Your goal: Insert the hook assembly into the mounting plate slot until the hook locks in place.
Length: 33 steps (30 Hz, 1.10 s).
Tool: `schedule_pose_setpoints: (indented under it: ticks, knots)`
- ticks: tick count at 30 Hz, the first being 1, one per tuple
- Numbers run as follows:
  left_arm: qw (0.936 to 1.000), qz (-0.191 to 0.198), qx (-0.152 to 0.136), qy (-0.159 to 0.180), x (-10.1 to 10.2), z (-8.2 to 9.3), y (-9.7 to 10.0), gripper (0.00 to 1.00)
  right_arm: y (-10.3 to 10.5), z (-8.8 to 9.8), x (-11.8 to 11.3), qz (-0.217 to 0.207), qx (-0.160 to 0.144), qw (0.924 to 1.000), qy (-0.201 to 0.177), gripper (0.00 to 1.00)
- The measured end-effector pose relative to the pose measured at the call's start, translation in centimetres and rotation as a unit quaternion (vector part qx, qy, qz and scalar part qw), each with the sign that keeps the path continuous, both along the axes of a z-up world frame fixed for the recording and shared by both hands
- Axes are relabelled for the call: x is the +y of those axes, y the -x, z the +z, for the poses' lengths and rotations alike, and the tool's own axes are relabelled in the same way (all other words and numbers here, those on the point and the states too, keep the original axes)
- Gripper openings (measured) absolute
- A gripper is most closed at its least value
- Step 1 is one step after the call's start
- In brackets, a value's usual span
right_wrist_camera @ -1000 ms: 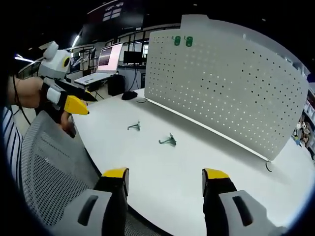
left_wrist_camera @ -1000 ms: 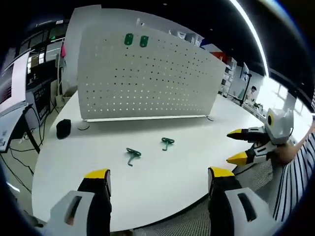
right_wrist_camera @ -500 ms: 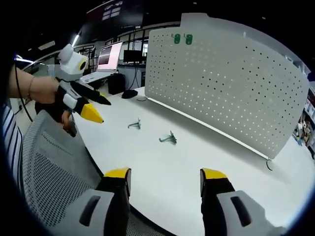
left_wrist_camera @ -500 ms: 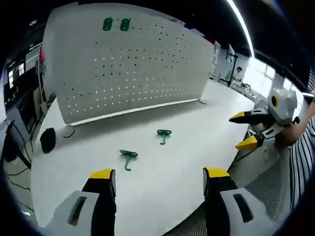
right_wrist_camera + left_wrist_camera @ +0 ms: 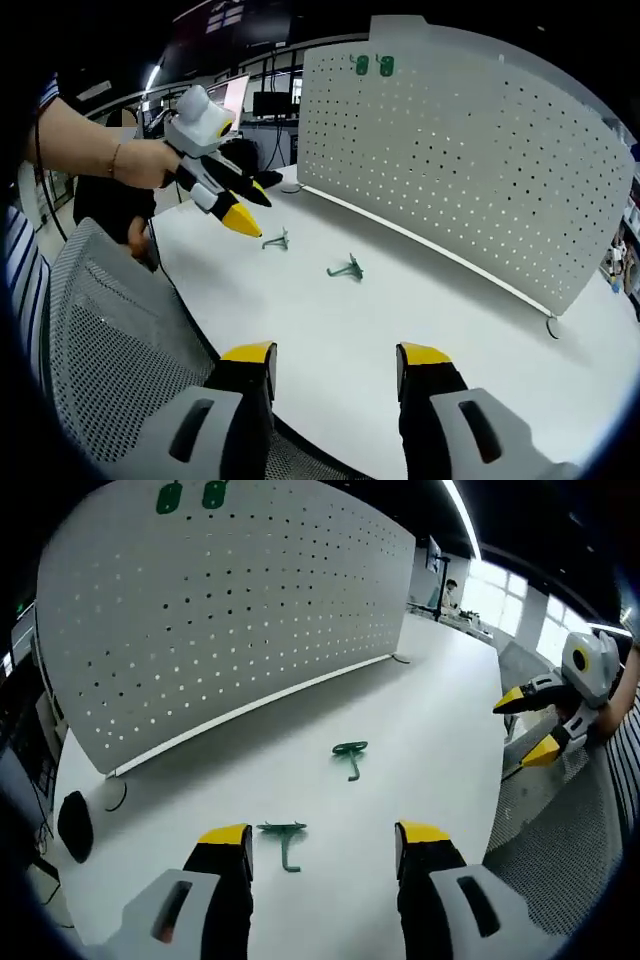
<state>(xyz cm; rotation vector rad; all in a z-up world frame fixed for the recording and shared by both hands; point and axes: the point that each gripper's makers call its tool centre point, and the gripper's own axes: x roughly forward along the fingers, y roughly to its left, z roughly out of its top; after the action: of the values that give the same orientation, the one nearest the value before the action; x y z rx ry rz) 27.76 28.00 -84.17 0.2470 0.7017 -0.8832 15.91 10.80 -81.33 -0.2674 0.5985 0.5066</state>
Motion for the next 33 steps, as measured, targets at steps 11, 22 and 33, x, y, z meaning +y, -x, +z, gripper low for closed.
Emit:
schedule_pose_setpoints:
  ticks: [11,22,33]
  knots:
    - [0.9973,-0.058,0.012,-0.042,-0.1,-2.4,-1.6,0.50,0.0,-0.8,-0.5,-0.004,0.013,0.9997,0.021,0.46]
    - [0.9862,-0.134,-0.016,-0.096,-1.1,-3.3,-3.0,0.40,0.1,-1.4,-0.6,-0.004,0.029,0.9993,0.023,0.45]
    - [0.9698,-0.202,-0.002,-0.137,-1.8,-4.7,-2.9,0.29,0.1,-1.5,-0.7,-0.007,0.033,0.9992,0.019,0.42]
